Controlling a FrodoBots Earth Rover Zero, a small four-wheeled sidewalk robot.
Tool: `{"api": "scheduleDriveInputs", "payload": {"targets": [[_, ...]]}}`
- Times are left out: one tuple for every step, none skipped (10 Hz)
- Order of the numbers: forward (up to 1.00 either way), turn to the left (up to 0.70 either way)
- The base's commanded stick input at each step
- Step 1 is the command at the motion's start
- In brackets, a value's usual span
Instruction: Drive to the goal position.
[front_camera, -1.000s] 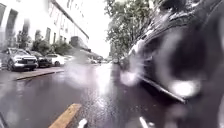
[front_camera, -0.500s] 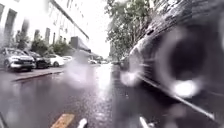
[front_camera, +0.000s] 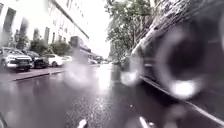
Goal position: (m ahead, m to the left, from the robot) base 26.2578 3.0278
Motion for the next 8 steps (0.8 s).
{"api": "scheduleDriveInputs", "payload": {"targets": [[0.7,0.0],[0.7,0.0],[0.7,0.0],[0.7,0.0],[0.7,0.0],[0.7,-0.01],[0.7,-0.1],[0.7,-0.14]]}}
